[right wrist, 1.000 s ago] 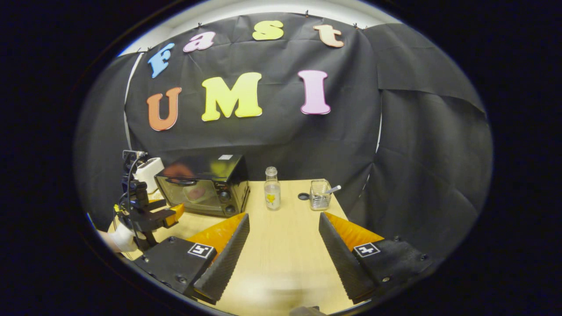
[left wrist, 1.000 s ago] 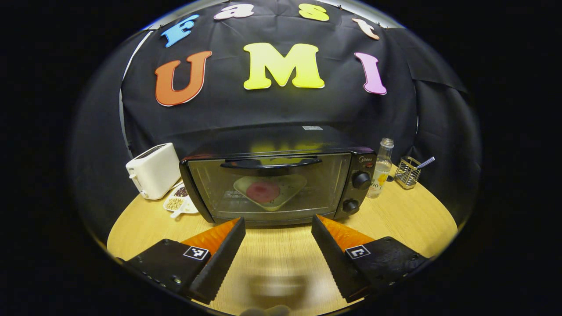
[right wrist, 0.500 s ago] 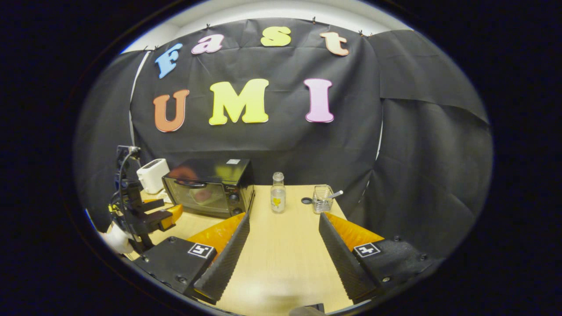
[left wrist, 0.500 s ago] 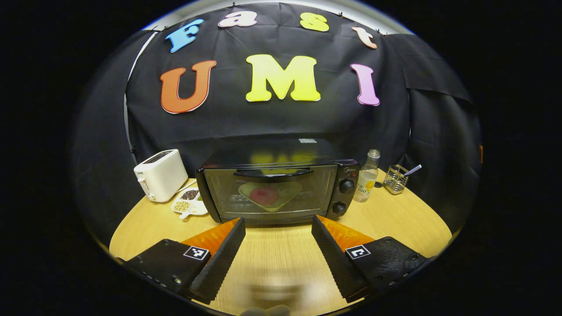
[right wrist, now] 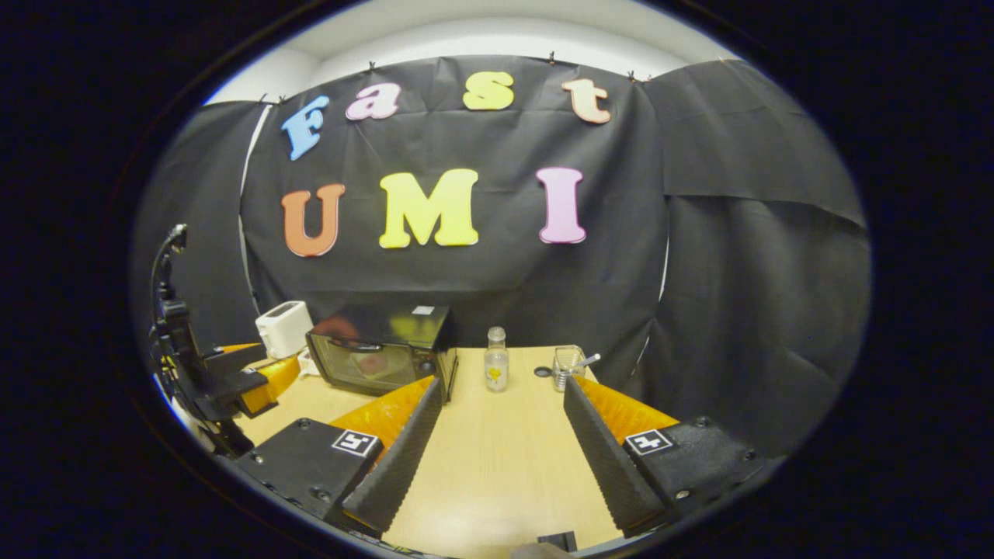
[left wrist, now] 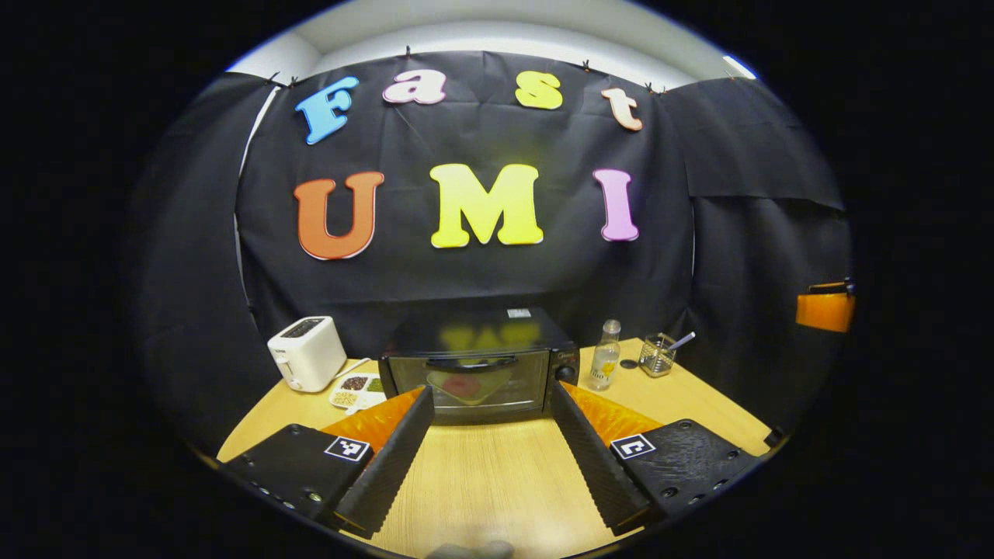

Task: Open the electric oven with the left hand, put the food in, and close the electric oven.

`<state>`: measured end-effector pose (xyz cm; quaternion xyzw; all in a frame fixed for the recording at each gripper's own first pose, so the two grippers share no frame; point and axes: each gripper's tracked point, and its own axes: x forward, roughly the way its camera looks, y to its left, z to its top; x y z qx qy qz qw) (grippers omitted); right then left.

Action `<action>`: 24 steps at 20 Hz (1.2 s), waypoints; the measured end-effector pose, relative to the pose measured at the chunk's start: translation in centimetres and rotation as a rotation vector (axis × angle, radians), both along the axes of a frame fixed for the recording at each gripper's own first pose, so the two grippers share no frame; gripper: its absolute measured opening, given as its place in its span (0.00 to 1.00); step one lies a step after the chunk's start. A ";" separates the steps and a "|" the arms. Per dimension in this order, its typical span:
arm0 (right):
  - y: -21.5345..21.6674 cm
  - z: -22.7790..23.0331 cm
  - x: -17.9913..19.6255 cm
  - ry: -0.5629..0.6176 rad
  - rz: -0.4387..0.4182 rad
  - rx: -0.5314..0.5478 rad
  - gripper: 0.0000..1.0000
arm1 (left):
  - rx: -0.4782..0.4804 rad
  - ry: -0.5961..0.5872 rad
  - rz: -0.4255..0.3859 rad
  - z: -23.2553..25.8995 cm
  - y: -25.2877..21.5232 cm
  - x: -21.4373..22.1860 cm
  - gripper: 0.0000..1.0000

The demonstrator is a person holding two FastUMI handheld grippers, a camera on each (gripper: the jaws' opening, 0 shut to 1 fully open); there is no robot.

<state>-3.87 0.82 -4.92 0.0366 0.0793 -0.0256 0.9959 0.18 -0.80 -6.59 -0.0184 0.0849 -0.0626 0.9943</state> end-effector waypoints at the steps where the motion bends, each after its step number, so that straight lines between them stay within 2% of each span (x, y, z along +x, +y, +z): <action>1: -0.6 0.6 -0.8 -0.016 0.003 0.001 0.97 | 0.002 -0.028 0.021 1.6 0.4 -1.4 0.97; 4: -2.3 2.4 -3.2 -0.062 0.022 0.018 0.96 | 0.013 -0.095 0.058 5.8 0.6 -5.6 0.96; 11: -6.1 4.5 -9.4 -0.167 0.042 0.002 0.96 | 0.034 -0.167 0.126 10.3 -0.3 -14.5 0.96; 17: -7.7 4.8 -12.7 -0.206 0.077 -0.040 0.96 | 0.016 -0.175 0.144 11.2 -2.6 -18.2 0.96; 23: -8.5 3.7 -13.7 -0.186 0.101 -0.023 0.96 | 0.027 -0.154 0.161 10.3 -3.7 -20.0 0.96; 24: -8.3 3.7 -13.8 -0.186 0.108 -0.018 1.00 | 0.028 -0.155 0.165 10.4 -3.7 -20.3 1.00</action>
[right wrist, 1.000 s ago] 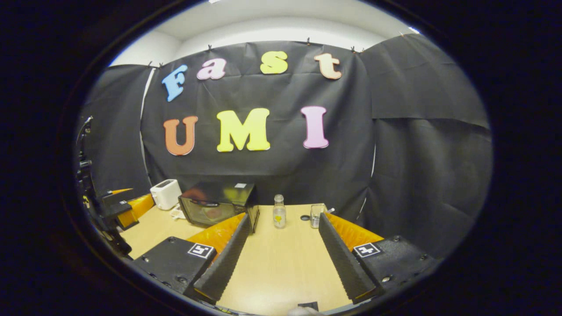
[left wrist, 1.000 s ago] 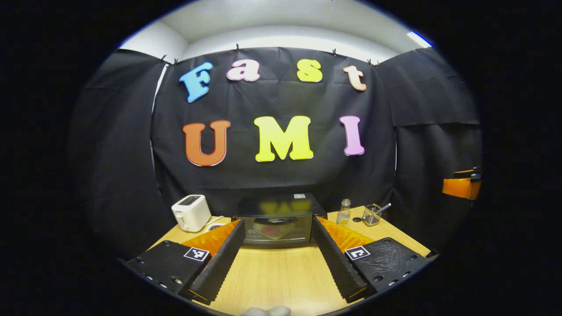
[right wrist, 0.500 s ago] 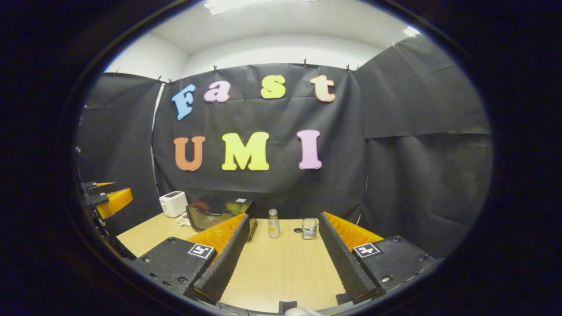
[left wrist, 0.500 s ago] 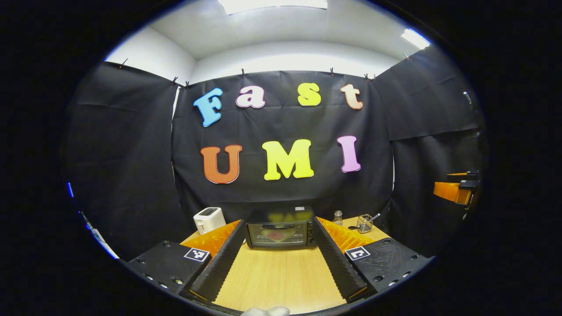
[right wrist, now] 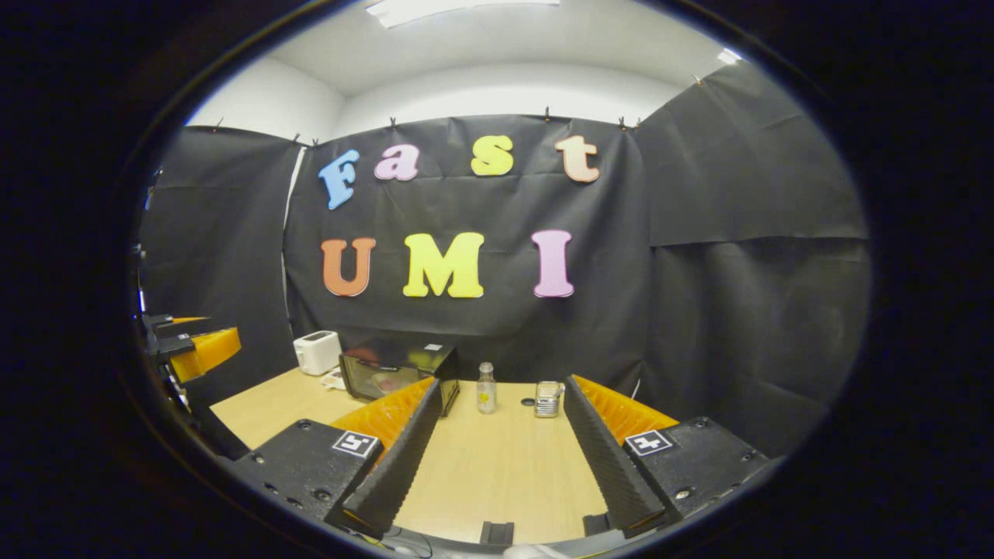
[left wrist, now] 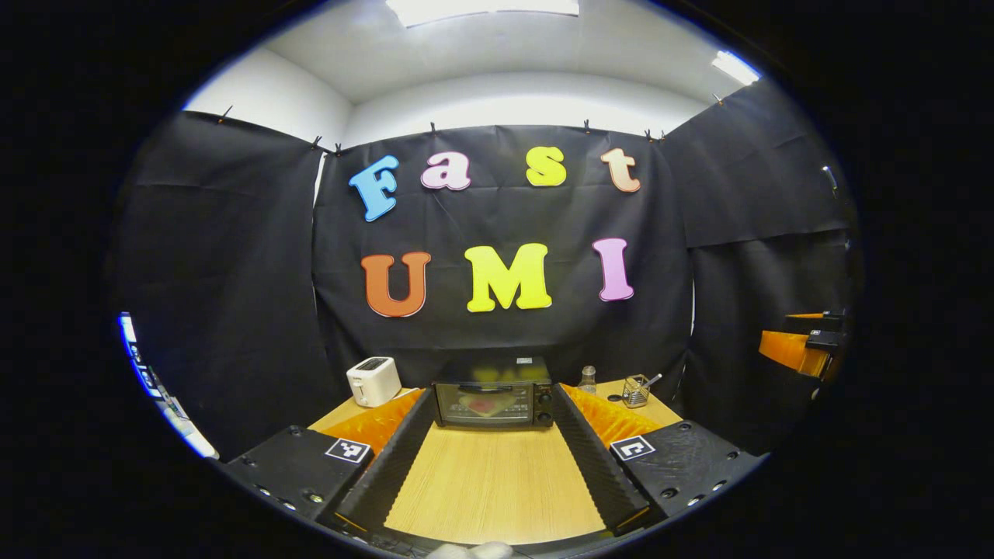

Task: Open the electric oven with the left hand, put the food in, and close the electric oven.

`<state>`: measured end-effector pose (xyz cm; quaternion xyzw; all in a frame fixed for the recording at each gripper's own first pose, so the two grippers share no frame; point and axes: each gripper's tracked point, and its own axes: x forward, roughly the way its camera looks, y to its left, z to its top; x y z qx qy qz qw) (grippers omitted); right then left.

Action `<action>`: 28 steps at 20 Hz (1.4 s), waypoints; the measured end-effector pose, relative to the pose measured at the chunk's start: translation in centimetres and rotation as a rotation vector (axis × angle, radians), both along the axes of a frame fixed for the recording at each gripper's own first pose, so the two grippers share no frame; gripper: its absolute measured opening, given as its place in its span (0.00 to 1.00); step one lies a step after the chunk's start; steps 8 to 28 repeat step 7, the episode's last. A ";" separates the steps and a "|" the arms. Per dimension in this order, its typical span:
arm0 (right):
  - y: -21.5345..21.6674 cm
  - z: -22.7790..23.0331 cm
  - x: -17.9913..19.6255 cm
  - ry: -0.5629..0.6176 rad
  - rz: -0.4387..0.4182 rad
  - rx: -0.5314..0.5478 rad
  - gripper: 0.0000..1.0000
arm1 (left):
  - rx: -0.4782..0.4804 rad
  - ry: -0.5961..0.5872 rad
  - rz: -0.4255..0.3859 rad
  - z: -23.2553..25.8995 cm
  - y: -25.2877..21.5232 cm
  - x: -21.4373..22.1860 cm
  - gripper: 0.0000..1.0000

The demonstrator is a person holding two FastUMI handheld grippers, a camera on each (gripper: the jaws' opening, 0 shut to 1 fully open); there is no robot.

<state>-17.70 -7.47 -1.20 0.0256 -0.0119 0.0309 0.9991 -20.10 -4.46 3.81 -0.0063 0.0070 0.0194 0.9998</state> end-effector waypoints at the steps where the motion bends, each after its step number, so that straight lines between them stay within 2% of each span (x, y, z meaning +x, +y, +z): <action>1: 0.2 0.1 0.0 -0.002 0.008 0.002 1.00 | 0.000 -0.002 0.005 0.2 0.1 -0.1 1.00; 3: 0.4 0.1 0.0 -0.001 0.020 0.001 0.96 | -0.002 -0.004 0.014 0.2 0.3 -0.3 1.00; 5: 0.7 0.2 0.0 -0.003 0.031 -0.003 0.96 | -0.003 -0.007 0.020 0.4 0.5 -0.5 1.00; 6: 0.9 0.3 -0.1 -0.002 0.037 -0.005 0.96 | -0.003 -0.009 0.023 0.6 0.6 -0.5 0.96; 28: 1.1 0.3 0.0 -0.002 0.041 -0.008 0.96 | -0.003 -0.012 0.023 0.7 0.6 -0.6 0.96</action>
